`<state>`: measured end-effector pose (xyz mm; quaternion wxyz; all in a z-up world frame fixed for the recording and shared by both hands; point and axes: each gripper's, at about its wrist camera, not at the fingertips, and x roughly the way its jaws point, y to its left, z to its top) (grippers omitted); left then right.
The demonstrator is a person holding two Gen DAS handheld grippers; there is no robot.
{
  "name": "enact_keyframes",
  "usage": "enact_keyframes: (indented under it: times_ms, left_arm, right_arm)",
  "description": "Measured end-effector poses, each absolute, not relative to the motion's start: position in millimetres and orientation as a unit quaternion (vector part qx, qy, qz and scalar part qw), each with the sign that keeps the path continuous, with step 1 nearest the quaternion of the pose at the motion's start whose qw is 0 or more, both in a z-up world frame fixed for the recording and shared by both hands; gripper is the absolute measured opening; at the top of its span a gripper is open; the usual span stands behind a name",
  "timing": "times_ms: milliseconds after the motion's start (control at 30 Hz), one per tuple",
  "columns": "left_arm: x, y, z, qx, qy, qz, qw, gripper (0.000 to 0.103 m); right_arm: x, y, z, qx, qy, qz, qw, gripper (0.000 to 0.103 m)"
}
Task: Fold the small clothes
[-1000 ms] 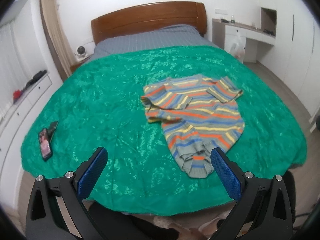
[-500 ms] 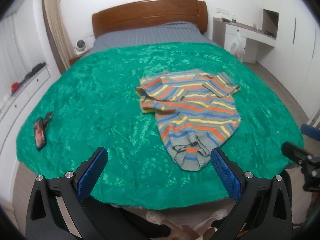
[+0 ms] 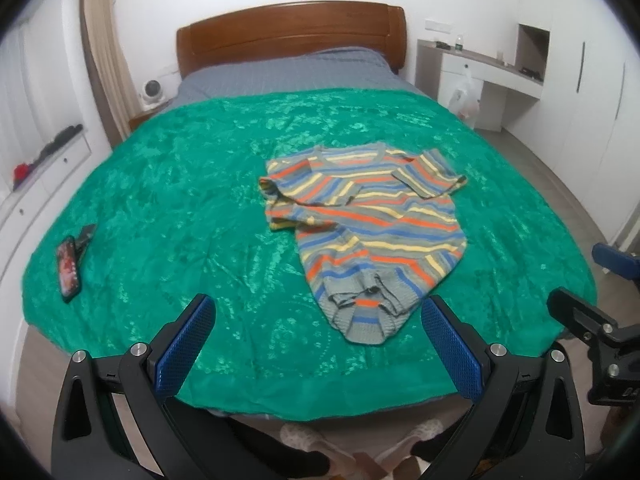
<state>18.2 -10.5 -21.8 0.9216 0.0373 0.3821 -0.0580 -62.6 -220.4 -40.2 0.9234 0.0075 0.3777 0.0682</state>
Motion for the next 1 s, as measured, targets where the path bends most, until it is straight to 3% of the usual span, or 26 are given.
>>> enact_keyframes:
  times_ms: [1000]
  left_arm:
    - [13.2, -11.7, -35.3, 0.039, 0.405, -0.046, 0.912, 0.103]
  right_arm:
    - [-65.4, -210.4, -47.9, 0.012, 0.389, 0.073, 0.918, 0.103]
